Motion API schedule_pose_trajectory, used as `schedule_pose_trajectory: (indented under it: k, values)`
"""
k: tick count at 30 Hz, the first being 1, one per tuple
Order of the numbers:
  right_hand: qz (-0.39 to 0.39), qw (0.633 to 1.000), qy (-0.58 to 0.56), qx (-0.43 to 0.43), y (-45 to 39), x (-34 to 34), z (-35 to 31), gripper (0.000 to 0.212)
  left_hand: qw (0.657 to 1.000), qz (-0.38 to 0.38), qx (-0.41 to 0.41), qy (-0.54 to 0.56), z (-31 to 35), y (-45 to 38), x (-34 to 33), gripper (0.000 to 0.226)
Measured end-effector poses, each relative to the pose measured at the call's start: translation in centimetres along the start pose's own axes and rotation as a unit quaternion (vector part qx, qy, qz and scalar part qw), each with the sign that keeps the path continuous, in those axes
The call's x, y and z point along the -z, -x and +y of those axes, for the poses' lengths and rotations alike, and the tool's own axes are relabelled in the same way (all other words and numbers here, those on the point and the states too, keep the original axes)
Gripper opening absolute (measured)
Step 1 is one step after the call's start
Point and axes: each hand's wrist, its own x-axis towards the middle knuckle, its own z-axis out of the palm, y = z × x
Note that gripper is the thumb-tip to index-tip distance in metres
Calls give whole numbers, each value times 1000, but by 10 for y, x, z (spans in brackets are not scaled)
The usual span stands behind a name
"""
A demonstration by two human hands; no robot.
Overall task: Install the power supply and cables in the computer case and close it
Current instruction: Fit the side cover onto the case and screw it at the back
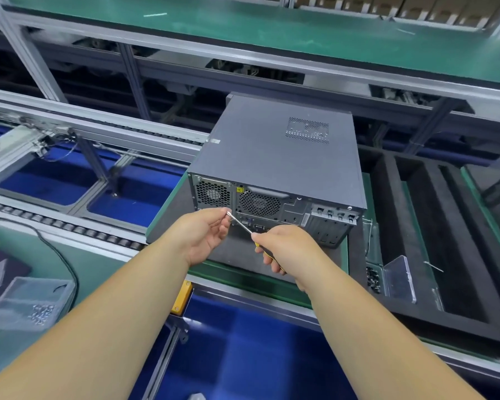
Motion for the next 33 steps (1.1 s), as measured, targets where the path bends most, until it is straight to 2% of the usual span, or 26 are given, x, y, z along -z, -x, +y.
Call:
schedule_pose_trajectory:
  k: [6,13,22,26,30,33]
  values:
    - [28,999,5,-25,2,-10,-12,33,998,-59,5,-17,9,-9,6,16]
    - [63,996,-29,-58,5,-30,-26,33,993,-111,46,0,20,-24,22,16]
    - [107,990,-35,-84,10,-52,-38,34,985,-160,59,-18,29,-37,40,14]
    - [141,986,-1,-86,11,-61,-39,35,984,-168,56,-30,29,-40,39,16]
    - [151,984,-2,-91,11,-65,-40,36,979,-165,-4,-121,27,-45,41,17]
    - [133,987,-28,-82,12,-64,-41,40,961,-171,-71,-205,29,-49,42,19]
